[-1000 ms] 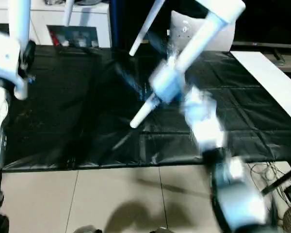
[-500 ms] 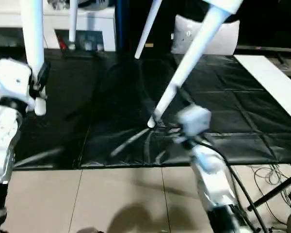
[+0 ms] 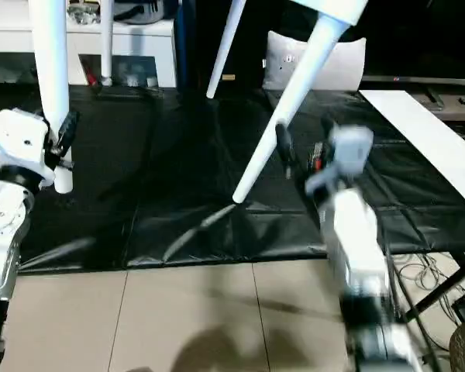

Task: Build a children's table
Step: Flip table

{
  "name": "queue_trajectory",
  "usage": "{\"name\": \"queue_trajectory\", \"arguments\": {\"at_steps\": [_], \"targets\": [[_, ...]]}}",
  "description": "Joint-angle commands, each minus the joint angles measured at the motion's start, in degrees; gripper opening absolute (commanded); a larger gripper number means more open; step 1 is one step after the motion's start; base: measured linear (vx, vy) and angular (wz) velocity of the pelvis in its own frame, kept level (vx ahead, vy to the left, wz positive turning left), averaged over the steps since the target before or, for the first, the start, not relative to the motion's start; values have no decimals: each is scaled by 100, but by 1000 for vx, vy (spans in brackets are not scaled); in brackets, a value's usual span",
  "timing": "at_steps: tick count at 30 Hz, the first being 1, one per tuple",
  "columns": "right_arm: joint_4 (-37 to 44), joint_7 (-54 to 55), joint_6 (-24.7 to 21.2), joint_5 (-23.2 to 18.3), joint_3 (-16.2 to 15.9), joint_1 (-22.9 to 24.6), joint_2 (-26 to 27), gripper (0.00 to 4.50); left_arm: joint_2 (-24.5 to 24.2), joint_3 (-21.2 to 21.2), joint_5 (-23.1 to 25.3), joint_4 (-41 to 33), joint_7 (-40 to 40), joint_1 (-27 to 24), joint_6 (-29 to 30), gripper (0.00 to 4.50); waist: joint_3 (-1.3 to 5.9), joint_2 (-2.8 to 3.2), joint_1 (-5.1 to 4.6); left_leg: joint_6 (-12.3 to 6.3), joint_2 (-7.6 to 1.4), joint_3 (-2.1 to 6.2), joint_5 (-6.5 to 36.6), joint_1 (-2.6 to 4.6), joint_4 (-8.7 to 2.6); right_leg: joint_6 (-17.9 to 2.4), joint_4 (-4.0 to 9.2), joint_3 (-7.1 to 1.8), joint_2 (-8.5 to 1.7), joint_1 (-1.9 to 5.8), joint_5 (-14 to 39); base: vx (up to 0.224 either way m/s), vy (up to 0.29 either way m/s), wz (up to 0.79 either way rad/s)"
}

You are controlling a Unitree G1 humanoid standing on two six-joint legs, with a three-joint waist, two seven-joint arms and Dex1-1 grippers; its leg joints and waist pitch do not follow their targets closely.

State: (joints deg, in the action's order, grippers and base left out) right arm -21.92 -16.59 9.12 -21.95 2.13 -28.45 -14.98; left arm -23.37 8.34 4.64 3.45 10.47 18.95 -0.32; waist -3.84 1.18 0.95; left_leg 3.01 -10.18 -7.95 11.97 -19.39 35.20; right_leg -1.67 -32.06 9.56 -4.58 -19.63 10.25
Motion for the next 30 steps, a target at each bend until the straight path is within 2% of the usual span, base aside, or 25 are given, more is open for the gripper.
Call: {"name": "queue_trajectory", "arguments": {"at_steps": [1,2,3,4,5,6,7,8,9,10,11,12,13,14,15,17,18,19,21,22,23,26,27,29,30], "targets": [[-622,-19,-191,17,193,-397,-34,450,-139,-509,374,278,404,-99,56,159,238,200,9,391,-542,248,4829,-135,-998,-64,-177,-300,-264,269,2805,-54,-36,3],[-954,-30,-217,50,240,-638,-44,450,-148,-513,365,308,403,-86,40,159,180,220,115,440,-662,189,5132,-350,-1281,-170,-639,-393,-186,386,2347,-54,-36,3],[-1226,-65,-239,66,270,-836,-54,450,-155,-517,358,332,404,-77,26,159,235,228,429,464,-548,-197,4975,-315,-1371,-313,-975,-587,-76,204,1738,-50,-68,20],[-1398,-146,-272,54,278,-967,-59,450,-162,-520,354,349,409,-74,16,159,307,-331,248,361,-40,-113,3405,394,-203,-21,270,-853,-467,-589,4173,59,-112,17],[-1561,-226,-311,36,285,-1091,-65,450,-169,-526,350,371,411,-69,1,159,208,-338,258,135,160,-197,2399,670,628,243,853,-833,-645,-996,5907,59,-112,17],[-1725,-329,-349,4,293,-1217,-68,450,-174,-532,348,391,415,-66,-14,159,339,-273,358,-228,138,52,962,-23,420,273,549,-1306,-910,-212,6047,137,-90,-15],[-1941,-450,-383,-43,319,-1376,-65,450,-172,-539,346,417,419,-64,-30,159,393,-156,525,-165,-40,127,585,-112,-57,55,306,-1165,-706,-69,4672,112,-55,-7],[-1985,-474,-390,-53,325,-1408,-64,450,-172,-540,345,422,420,-63,-33,159,420,-147,527,-130,-101,97,762,14,-219,-59,174,-1048,-434,-225,3691,112,-55,-7],[-2423,-690,-505,-138,403,-1717,-52,450,-174,-560,333,474,433,-62,-74,159,483,-34,466,-57,-201,68,701,78,-294,-565,-38,-932,-237,-258,1721,51,-67,19],[-2622,-780,-542,-173,439,-1851,-46,450,-173,-568,325,501,440,-60,-95,159,499,-4,409,-48,-218,71,755,53,-317,-834,-105,-906,-202,-225,1078,0,0,0],[-2906,-913,-595,-219,490,-2045,-35,450,-175,-585,316,543,454,-60,-130,159,482,-23,324,-64,-224,68,1265,-19,-357,-1167,-84,-858,-210,-157,1019,0,0,0],[-2984,-953,-603,-230,501,-2099,-30,450,-176,-592,315,556,459,-61,-140,159,477,-15,332,-59,-191,28,1540,-1,-340,-1299,-21,-869,-258,-163,1133,0,0,0],[-3071,-1127,-638,-238,512,-2183,-12,450,-183,-603,307,578,456,-64,-156,159,475,3,350,-88,-204,6,1559,3,-349,-1336,9,-867,-270,-163,1129,0,0,0],[-3132,-1254,-661,-242,520,-2241,1,450,-188,-611,301,594,453,-66,-167,159,470,2,343,-89,-219,14,1518,-22,-366,-1329,13,-861,-281,-137,1102,0,0,0],[-3092,-1448,-697,-259,487,-2266,23,450,-196,-615,299,607,453,-76,-179,159,465,-27,333,-84,-238,24,1460,-74,-387,-1276,10,-849,-286,-101,1095,0,0,0],[-2998,-1723,-764,-311,443,-2270,59,450,-211,-617,284,620,453,-95,-188,159,466,-6,335,-87,-255,31,1415,-83,-395,-1243,10,-849,-309,-88,1064,0,0,0],[-2772,-1966,-836,-370,359,-2173,93,450,-228,-613,274,629,455,-117,-195,159,462,-58,338,-111,-260,28,1377,-92,-401,-1227,13,-852,-326,-68,1083,0,0,0],[-2646,-2156,-873,-405,309,-2116,119,450,-244,-613,261,639,453,-131,-203,159,455,-52,338,-112,-267,34,1382,-94,-409,-1210,18,-853,-330,-74,1137,0,0,0],[-2402,-2299,-908,-441,234,-1953,152,450,-247,-592,226,650,442,-154,-190,159,430,-46,337,-57,-272,31,1533,-69,-432,-1061,85,-845,-340,-89,1560,0,0,0],[-2405,-2352,-874,-422,245,-1923,171,450,-255,-590,210,671,435,-167,-202,160,436,-44,351,-31,-279,33,1531,-57,-434,-1043,90,-847,-354,-88,1582,0,0,0],[-2144,-2382,-905,-452,209,-1750,198,450,-257,-580,182,692,438,-224,-217,160,436,-10,358,0,-279,33,1485,-55,-440,-1026,96,-848,-353,-89,1533,0,0,0],[-1336,-2519,-1131,-594,93,-1287,243,450,-258,-553,116,698,453,-394,-238,160,466,-15,365,-31,-296,34,1197,-64,-457,-1036,70,-833,-335,-50,956,0,0,0],[-1056,-2534,-1209,-616,48,-1139,253,450,-265,-542,98,682,462,-461,-245,160,471,3,365,-42,-298,39,1113,-71,-458,-1049,53,-829,-337,-42,836,0,0,0],[-843,-2538,-1268,-632,13,-1027,262,450,-271,-534,84,671,470,-513,-250,160,486,-6,363,-76,-301,36,963,-76,-453,-1082,38,-819,-347,-25,617,0,0,0],[-347,-2510,-1421,-684,-65,-775,283,450,-291,-513,62,674,482,-628,-249,160,486,21,373,-82,-306,33,907,-63,-450,-1131,40,-815,-346,-38,499,0,0,0]]}}
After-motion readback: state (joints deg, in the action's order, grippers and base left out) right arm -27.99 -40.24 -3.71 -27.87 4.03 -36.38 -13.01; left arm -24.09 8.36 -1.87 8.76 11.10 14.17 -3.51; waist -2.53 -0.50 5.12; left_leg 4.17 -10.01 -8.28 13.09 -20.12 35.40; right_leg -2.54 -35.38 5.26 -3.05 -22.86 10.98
